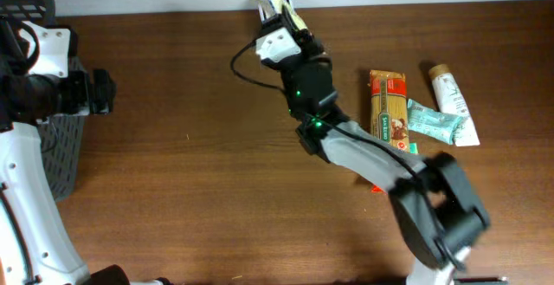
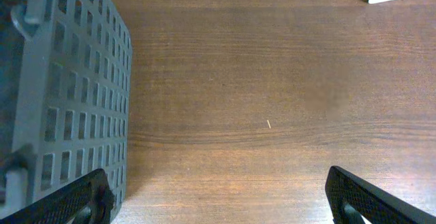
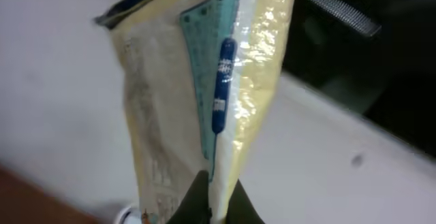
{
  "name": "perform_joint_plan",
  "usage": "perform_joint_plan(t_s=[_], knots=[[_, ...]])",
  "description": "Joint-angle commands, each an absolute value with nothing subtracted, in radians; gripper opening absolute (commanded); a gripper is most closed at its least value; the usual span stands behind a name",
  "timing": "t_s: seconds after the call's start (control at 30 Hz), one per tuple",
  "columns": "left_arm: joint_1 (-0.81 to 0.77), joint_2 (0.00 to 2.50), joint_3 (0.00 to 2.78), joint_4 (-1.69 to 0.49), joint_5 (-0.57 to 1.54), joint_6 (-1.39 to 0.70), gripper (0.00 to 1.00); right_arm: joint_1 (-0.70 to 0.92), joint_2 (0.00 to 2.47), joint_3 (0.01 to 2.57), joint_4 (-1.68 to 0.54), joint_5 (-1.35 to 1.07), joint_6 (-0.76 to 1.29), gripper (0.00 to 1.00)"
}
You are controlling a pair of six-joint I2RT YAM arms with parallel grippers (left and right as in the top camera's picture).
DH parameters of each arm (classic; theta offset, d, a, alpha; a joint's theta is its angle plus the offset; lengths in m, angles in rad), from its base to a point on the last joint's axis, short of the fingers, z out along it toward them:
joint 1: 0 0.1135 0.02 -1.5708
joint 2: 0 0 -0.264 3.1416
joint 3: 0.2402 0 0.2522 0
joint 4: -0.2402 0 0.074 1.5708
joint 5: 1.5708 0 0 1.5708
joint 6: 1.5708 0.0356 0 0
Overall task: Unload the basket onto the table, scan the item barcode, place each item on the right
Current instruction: 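Lift the white-blue bag and hold it under the scanner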
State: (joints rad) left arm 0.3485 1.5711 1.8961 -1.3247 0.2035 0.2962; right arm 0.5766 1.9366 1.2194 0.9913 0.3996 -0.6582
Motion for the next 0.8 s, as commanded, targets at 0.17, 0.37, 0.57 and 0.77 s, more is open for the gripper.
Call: perform_joint_plan(t_s=[0.17, 0.37, 0.57, 0.77], knots=[[0.352, 1.571, 1.901, -1.323, 0.214, 0.308, 0.99, 0.521, 2.315, 1.706, 0.907, 0.331, -0.963, 0.04], [0.352, 1.571, 1.901, -1.323, 0.214, 0.308, 0.99, 0.463, 2.386, 1.794, 0.787, 0.163, -1.356, 0.04], [0.352, 1.571, 1.901, -1.323, 0.214, 0.308, 0.99, 0.451, 2.398, 1.794, 0.769, 0.047, -1.469, 0.04], [0.352, 1.571, 1.901, -1.323, 0.214, 0.308, 0.99, 0.471, 2.398, 1.794, 0.765, 0.01, -1.466, 0.04]])
